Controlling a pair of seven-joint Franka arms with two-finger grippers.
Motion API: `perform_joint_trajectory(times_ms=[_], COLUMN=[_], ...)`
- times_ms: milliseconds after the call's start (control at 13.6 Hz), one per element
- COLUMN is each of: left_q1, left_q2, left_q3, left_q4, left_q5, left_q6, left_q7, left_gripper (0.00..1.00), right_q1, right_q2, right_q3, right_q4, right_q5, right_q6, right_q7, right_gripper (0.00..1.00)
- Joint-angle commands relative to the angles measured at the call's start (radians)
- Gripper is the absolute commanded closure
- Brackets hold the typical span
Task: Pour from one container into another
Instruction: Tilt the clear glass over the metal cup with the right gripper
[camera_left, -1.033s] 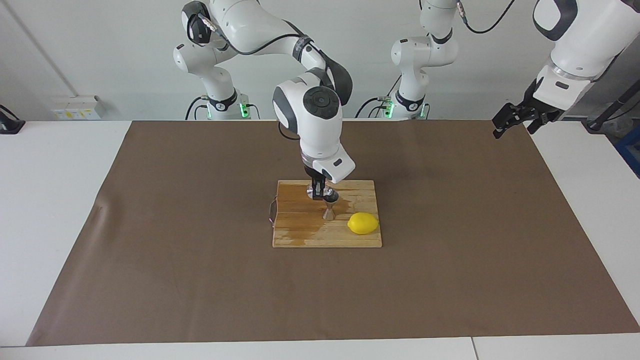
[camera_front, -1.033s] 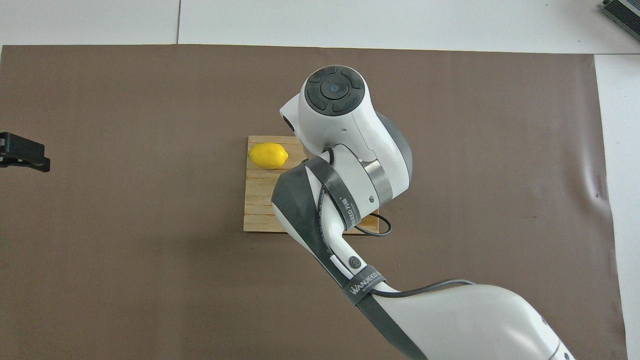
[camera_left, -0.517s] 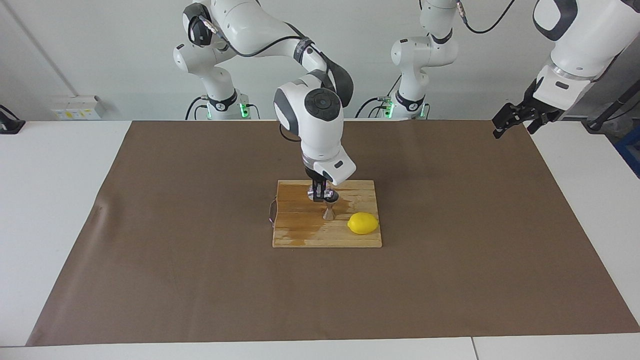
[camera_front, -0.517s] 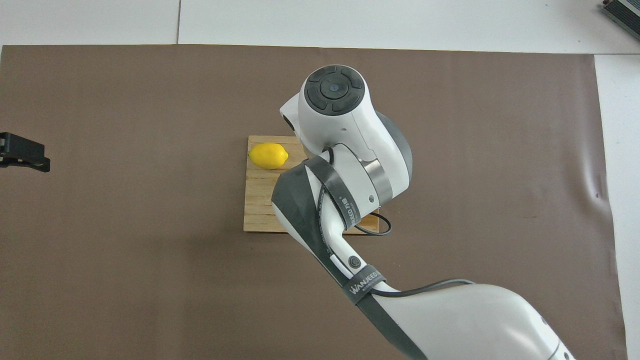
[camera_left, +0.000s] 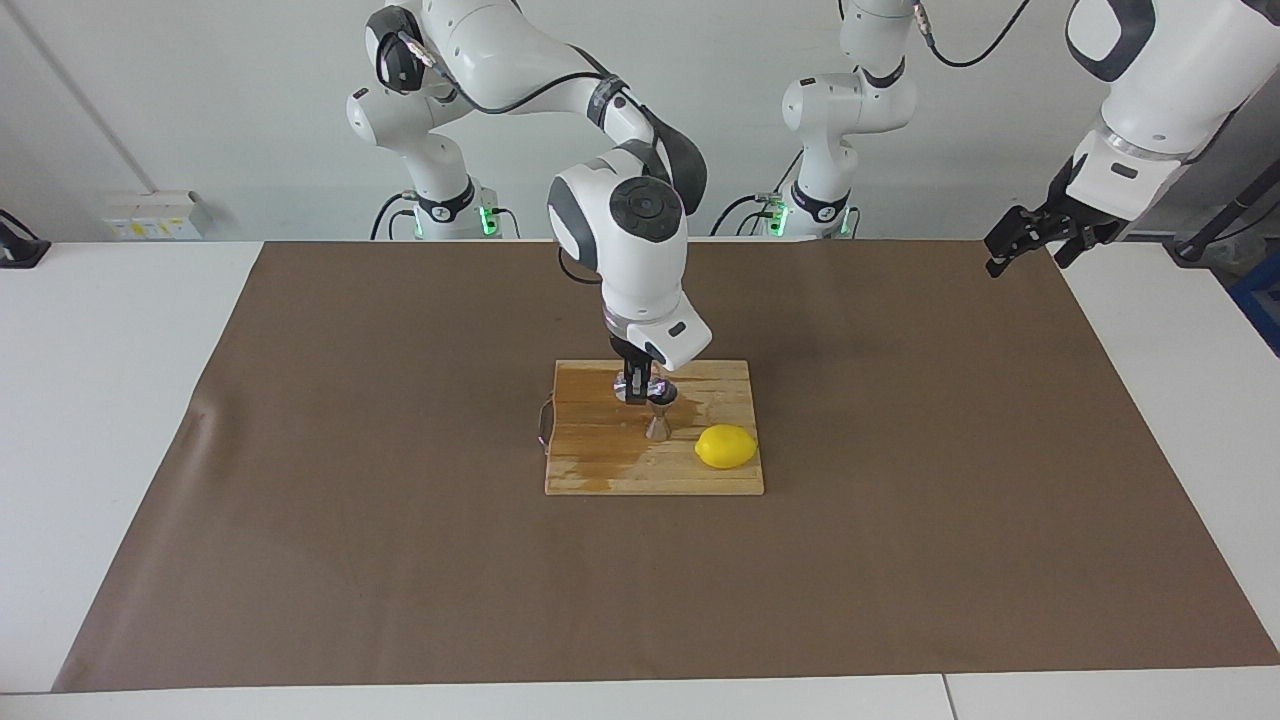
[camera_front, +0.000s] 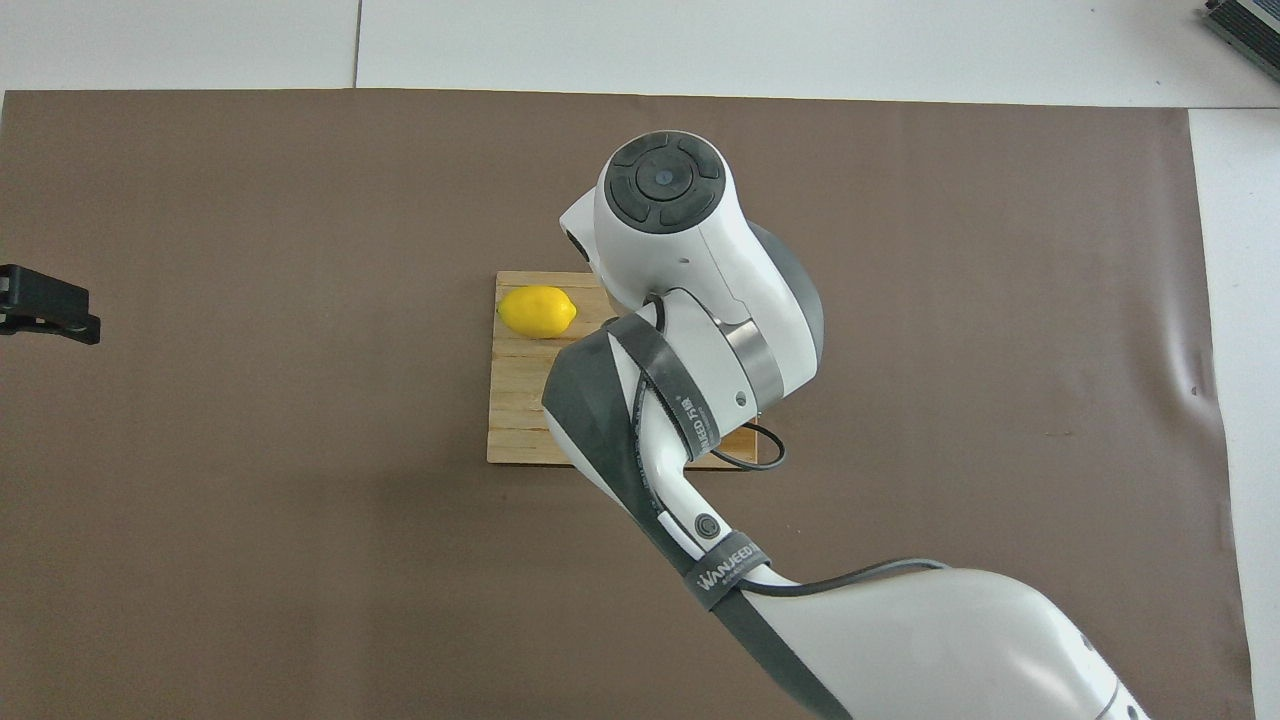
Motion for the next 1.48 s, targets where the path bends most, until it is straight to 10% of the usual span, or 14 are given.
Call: perform_joint_trajectory(times_ms=[0,1402], left_q1=[0.009,0.009], left_q2=[-0.024,-0.024], left_q3=[-0.005,-0.005], left_q4=[-0.024,-0.024], left_q5=[0.0,0.0], left_q6=[-0.001,-0.001], left_q7=[-0.001,-0.001], left_gripper=[0.0,0.0], right_q1=[0.002,0.006], right_q2=[0.03,0.037], right_q3=[0.007,0.007], right_q4=[0.06,0.083], right_q5=[-0.025,-0.024], right_q6=[-0.037,-0.043], right_q7=[0.041,0.059], right_gripper=[0.72,0.71])
